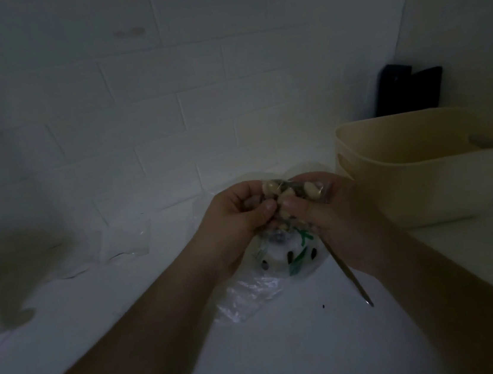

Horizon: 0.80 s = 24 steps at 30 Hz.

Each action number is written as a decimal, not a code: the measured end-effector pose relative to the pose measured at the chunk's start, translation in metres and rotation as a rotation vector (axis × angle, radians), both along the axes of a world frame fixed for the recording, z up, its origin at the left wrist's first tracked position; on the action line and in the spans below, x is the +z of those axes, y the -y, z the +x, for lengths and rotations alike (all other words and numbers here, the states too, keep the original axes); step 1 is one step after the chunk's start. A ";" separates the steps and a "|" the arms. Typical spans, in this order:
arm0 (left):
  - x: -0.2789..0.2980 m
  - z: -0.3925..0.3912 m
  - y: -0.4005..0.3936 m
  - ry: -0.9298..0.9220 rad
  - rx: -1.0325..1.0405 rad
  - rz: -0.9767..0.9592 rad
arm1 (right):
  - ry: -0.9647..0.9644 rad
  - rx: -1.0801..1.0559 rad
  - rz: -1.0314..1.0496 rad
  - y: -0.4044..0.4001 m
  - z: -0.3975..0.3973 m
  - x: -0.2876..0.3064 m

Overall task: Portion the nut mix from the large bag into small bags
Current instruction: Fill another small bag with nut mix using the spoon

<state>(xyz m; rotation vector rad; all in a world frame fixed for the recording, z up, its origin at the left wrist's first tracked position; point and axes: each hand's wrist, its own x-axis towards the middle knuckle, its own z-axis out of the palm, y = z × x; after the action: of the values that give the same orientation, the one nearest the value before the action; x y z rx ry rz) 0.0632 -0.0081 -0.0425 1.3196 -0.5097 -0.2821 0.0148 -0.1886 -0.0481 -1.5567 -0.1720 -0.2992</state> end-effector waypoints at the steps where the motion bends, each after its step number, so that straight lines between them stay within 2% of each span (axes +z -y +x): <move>1: -0.001 0.001 0.000 0.043 0.062 0.041 | -0.005 -0.048 -0.017 -0.002 -0.001 0.001; 3: 0.001 0.001 0.002 0.080 0.099 0.083 | -0.021 -0.107 -0.043 -0.004 -0.002 0.003; 8: 0.007 -0.006 0.003 -0.027 0.002 0.045 | -0.041 -0.221 -0.086 -0.005 -0.003 0.006; 11: 0.002 -0.006 0.006 -0.009 0.034 0.072 | -0.008 -0.190 -0.158 -0.009 -0.007 0.009; 14: 0.002 -0.003 0.007 -0.005 0.081 0.034 | 0.004 -0.112 -0.134 -0.008 -0.008 0.006; 17: 0.005 -0.004 0.005 -0.041 0.053 -0.046 | -0.006 -0.135 -0.142 -0.005 -0.007 0.004; 20: 0.007 -0.006 0.005 -0.107 -0.004 -0.121 | -0.046 -0.168 -0.086 -0.005 -0.003 0.003; 24: 0.005 -0.005 0.006 -0.073 0.031 -0.052 | -0.073 -0.116 0.081 -0.004 0.001 0.000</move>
<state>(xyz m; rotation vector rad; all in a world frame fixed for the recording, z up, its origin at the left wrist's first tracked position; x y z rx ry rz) 0.0585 -0.0138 -0.0376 1.2616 -0.4317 -0.2883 0.0162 -0.1848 -0.0483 -1.4978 -0.0120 -0.3355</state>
